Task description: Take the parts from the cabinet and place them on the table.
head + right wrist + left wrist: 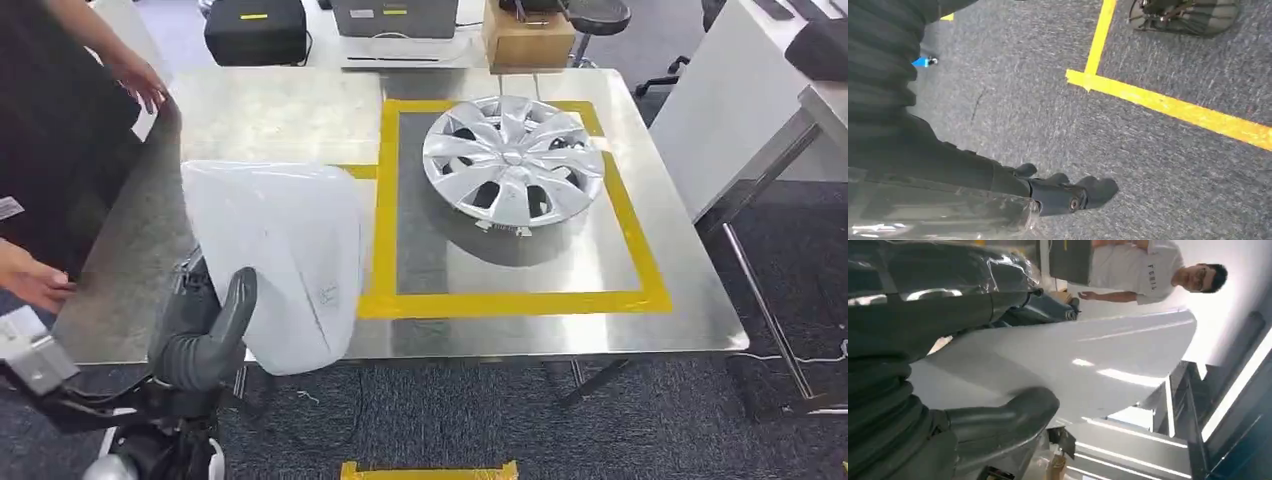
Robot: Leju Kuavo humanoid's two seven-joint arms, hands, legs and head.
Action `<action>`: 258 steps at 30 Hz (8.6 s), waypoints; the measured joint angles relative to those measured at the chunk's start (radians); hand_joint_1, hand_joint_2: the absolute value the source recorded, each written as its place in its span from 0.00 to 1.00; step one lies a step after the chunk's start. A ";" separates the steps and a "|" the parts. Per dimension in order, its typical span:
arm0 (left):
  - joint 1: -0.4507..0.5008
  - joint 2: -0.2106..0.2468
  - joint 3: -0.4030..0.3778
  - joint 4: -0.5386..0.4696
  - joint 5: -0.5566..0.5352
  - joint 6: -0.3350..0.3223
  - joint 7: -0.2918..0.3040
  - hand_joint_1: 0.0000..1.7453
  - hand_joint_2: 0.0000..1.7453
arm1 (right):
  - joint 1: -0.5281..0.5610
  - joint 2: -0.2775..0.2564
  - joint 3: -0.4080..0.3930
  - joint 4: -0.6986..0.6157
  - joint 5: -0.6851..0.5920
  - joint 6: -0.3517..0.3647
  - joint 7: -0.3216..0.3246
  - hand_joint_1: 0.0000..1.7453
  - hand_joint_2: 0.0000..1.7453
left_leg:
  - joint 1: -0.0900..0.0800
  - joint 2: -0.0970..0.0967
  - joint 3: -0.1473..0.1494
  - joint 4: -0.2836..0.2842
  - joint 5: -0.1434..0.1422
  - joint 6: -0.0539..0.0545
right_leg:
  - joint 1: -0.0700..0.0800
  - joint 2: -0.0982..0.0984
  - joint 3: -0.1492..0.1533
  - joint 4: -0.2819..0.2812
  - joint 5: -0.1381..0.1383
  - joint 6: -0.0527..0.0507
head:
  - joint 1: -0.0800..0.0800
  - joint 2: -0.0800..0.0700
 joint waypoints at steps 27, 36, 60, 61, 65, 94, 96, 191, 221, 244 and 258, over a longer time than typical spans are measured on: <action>-0.118 0.152 0.119 -0.071 -0.600 0.021 0.470 1.00 1.00 | 0.000 0.000 -0.001 0.000 0.000 0.020 -0.010 0.00 1.00 | -0.002 -0.001 0.008 -0.004 -0.005 0.013 | -0.002 -0.004 0.015 -0.014 -0.001 0.007 | 0.002 0.000; -0.239 0.275 0.195 -0.065 -0.757 -0.242 0.747 1.00 1.00 | -0.008 0.006 0.002 0.000 0.000 0.051 0.018 0.00 1.00 | -0.001 -0.001 0.008 -0.004 -0.005 0.012 | 0.000 -0.004 0.014 -0.014 -0.002 0.006 | 0.002 0.000; -0.582 0.539 0.122 0.432 -1.055 -0.930 0.756 1.00 1.00 | -0.050 0.016 0.101 0.000 0.000 0.104 0.081 0.00 1.00 | 0.000 -0.016 0.008 -0.004 -0.005 0.012 | 0.000 -0.009 0.014 -0.014 -0.004 0.003 | 0.002 0.000; -0.586 0.540 0.115 0.443 -1.066 -0.935 0.746 1.00 1.00 | -0.051 0.016 0.105 0.000 0.000 0.104 0.082 0.00 1.00 | 0.000 -0.016 0.007 -0.004 -0.005 0.012 | 0.000 -0.009 0.014 -0.014 -0.004 0.003 | 0.002 0.000; -0.608 0.537 0.065 0.505 -1.126 -0.930 0.656 1.00 1.00 | -0.052 0.017 0.119 0.000 0.000 0.111 0.086 0.00 1.00 | 0.000 -0.020 0.007 -0.004 -0.005 0.012 | 0.000 -0.011 0.013 -0.015 -0.004 0.003 | 0.002 0.000; -0.684 0.116 -0.264 0.937 -1.243 -0.575 0.385 1.00 1.00 | -0.078 0.019 0.249 -0.002 0.000 0.143 0.108 0.00 1.00 | -0.002 -0.033 0.006 -0.003 -0.002 0.012 | -0.003 -0.024 0.019 -0.016 -0.005 0.003 | 0.002 0.000; -0.685 0.105 -0.275 0.961 -1.242 -0.573 0.388 1.00 1.00 | -0.078 0.019 0.256 -0.002 0.000 0.145 0.108 0.00 1.00 | -0.002 -0.027 0.006 -0.003 -0.002 0.012 | -0.003 -0.020 0.018 -0.016 -0.004 0.004 | 0.002 0.000; 0.427 0.541 1.317 0.330 -0.807 -0.485 0.605 0.00 0.00 | 0.008 0.019 0.231 -0.001 0.000 0.103 0.080 0.00 1.00 | -0.002 0.033 0.031 -0.010 -0.021 0.005 | 0.000 0.016 0.031 -0.011 -0.014 -0.005 | 0.003 0.000; 0.217 0.059 1.135 1.217 -0.457 0.023 0.621 0.00 0.00 | 0.016 0.018 0.135 0.000 0.000 0.104 0.153 0.00 1.00 | -0.004 -0.010 0.034 -0.010 -0.021 0.006 | -0.003 -0.003 0.039 -0.020 -0.018 0.002 | 0.006 0.000; 0.078 -0.161 0.839 1.751 -0.416 -0.220 0.478 0.00 0.00 | 0.012 -0.003 0.102 -0.001 0.000 0.097 0.152 0.00 0.00 | -0.005 -0.004 0.034 -0.009 -0.021 0.006 | -0.004 -0.004 0.040 -0.022 -0.017 0.003 | 0.006 0.000; 0.067 -0.273 0.709 1.852 -0.463 -0.375 0.383 0.00 0.00 | 0.008 -0.008 0.100 -0.001 0.000 0.094 0.148 0.00 0.00 | -0.005 -0.004 0.035 -0.009 -0.021 0.006 | -0.004 -0.004 0.040 -0.022 -0.017 0.004 | 0.006 0.000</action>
